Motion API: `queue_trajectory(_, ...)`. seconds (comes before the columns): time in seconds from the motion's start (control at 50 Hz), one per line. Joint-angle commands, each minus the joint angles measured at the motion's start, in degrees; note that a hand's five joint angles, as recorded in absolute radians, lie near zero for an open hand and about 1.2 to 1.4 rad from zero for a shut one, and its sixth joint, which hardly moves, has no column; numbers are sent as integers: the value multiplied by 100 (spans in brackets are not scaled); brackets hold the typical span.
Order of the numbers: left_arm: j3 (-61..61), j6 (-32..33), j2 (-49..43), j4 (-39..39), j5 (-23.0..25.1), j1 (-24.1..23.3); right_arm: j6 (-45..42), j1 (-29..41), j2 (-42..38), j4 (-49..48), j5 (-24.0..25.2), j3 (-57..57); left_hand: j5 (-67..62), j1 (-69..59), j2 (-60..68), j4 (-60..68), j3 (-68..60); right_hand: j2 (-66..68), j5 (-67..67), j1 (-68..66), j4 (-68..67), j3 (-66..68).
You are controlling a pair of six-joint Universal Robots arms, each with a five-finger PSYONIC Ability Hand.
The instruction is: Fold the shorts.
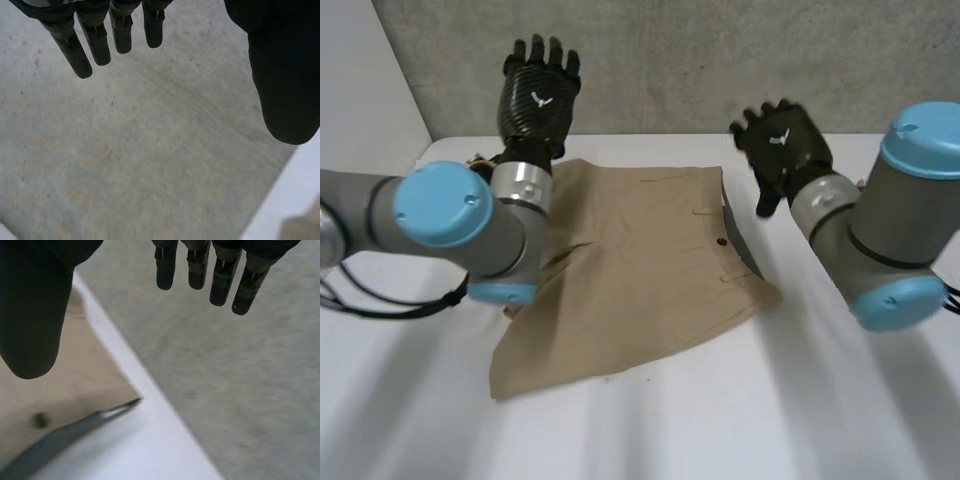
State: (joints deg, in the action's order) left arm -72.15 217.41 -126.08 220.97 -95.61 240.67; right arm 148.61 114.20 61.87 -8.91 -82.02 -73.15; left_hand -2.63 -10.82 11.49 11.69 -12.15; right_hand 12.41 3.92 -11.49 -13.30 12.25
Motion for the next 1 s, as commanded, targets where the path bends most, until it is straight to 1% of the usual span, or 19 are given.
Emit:
queue_trajectory(0.02, -1529, -496, 1286, -879, -116, 6, -34, -223, 132, 943, 906, -384, 258, 77, -144, -165, 211, -241, -392, 149, 330, -225)
queue_trajectory(0.06, -1819, -777, 1506, -1151, -116, -29, -51, -319, 89, 1127, 1082, -480, 258, 77, -144, -165, 211, -241, -392, 149, 330, -225)
queue_trajectory(0.08, -2090, -1057, 1725, -1440, -116, -38, -60, -346, 62, 1181, 1118, -507, 241, 60, -128, -148, 194, -100, -251, 8, 189, -84)
queue_trajectory(0.14, -2452, -1542, 2051, -1907, -116, -47, -130, -442, -69, 1278, 1223, -621, -77, -258, 191, 171, -125, 121, -31, -212, -31, 137)
queue_trajectory(0.16, -2671, -1892, 2235, -2248, -116, -47, -148, -477, -122, 1287, 1232, -639, -228, -409, 342, 322, -276, 121, -31, -212, -31, 137)
queue_trajectory(0.2, -2848, -2219, 2394, -2592, -116, -47, -218, -539, -227, 1287, 1258, -674, -347, -528, 460, 440, -394, 138, -14, -229, -48, 154)
queue_trajectory(0.22, -2927, -2377, 2456, -2768, -116, -47, -314, -600, -324, 1287, 1285, -700, -481, -662, 594, 574, -528, 471, 319, -562, -381, 487)
queue_trajectory(0.24, -3067, -2700, 2544, -3092, -116, -47, -376, -636, -377, 1269, 1302, -709, -848, -1029, 962, 942, -896, 691, 539, -782, -601, 707)
queue_trajectory(0.3, -3261, -3115, 2658, -3550, -142, -29, -517, -750, -578, 1208, 1355, -736, -1003, -1184, 1117, 1097, -1051, 1312, 1161, -1404, -1223, 1328)
queue_trajectory(0.32, -3375, -3369, 2711, -3813, -169, -12, -543, -768, -649, 1190, 1381, -718, -1187, -1368, 1300, 1280, -1234, 1498, 1347, -1590, -1409, 1515)
queue_trajectory(0.4, -3682, -3827, 2799, -4227, -352, -3, -570, -829, -948, 1050, 1548, -657, -1508, -1689, 1622, 1602, -1555, 1987, 1835, -2078, -1897, 2003)
queue_trajectory(0.44, -3823, -3890, 2852, -4299, -441, -3, -570, -829, -1027, 962, 1584, -648, -1608, -1789, 1722, 1702, -1656, 2172, 2021, -2263, -2083, 2188)
queue_trajectory(0.52, -4123, -3899, 2984, -4290, -555, -20, -570, -829, -1168, 654, 1610, -639, -1727, -1908, 1841, 1820, -1774, 3214, 3062, -3305, -3124, 3230)
queue_trajectory(0.54, -4158, -3899, 3001, -4281, -573, -20, -553, -829, -1194, 541, 1636, -639, -1743, -1924, 1857, 1837, -1791, 3732, 3581, -3823, -3643, 3748)
queue_trajectory(0.6, -4246, -3908, 3037, -4264, -582, 6, -535, -838, -1212, 452, 1645, -639, -1811, -1992, 1925, 1904, -1858, 4358, 4206, -4449, -4268, 4374)
queue_trajectory(0.66, -4307, -3908, 3037, -4255, -582, 23, -517, -838, -1230, 399, 1645, -630, -1811, -1992, 1925, 1904, -1858, 6625, 6473, -6716, -6535, 6641)
queue_trajectory(0.74, -4369, -3899, 3001, -4088, -582, 32, -482, -856, -1186, 373, 1637, -639, -1828, -2009, 1941, 1921, -1875, 6759, 6608, -6851, -6670, 6775)
queue_trajectory(0.94, -4352, -3881, 2624, -3333, -608, 32, -465, -829, -1010, 425, 1610, -753, -1895, -2076, 2009, 1988, -1942, 6759, 6608, -6851, -6670, 6775)
queue_trajectory(1.0, -4255, -3881, 2431, -3175, -608, 32, -430, -829, -940, 425, 1601, -788, -2146, -2327, 2260, 2240, -2193, 6759, 6608, -6851, -6670, 6775)
